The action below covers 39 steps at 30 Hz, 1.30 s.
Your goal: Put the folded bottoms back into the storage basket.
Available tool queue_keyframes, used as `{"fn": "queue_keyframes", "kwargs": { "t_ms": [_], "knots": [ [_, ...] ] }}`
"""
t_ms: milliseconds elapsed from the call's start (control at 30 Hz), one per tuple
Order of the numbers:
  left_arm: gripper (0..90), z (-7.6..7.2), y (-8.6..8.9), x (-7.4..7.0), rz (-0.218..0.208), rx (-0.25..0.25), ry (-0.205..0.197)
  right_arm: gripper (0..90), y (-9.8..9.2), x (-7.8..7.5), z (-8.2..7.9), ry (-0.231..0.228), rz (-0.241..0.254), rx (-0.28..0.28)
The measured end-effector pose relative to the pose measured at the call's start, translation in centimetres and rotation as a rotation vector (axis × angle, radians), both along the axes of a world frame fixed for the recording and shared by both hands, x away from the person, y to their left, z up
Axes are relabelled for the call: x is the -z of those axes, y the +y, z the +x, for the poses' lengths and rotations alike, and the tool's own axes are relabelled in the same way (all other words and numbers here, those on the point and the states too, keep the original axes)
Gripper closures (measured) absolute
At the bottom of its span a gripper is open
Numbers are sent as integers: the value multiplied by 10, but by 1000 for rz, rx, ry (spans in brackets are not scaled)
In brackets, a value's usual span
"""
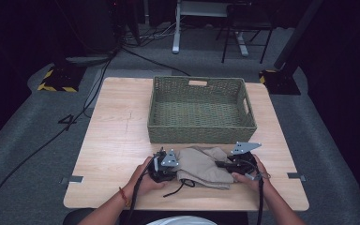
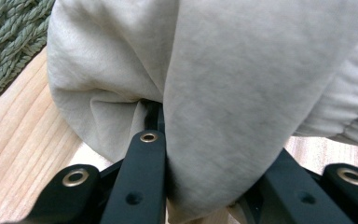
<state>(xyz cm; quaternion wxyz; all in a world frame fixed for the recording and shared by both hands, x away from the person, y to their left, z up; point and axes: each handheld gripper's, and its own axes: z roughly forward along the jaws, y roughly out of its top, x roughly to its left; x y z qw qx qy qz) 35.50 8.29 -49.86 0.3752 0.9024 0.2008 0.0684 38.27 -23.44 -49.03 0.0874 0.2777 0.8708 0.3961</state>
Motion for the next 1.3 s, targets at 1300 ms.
{"fn": "queue_keyframes", "kwargs": {
  "t_ms": [1300],
  "knots": [
    [790, -10, -2, -53, -37, 57, -75, 741, -5, -51, -12, -75, 23, 27]
  ]
}}
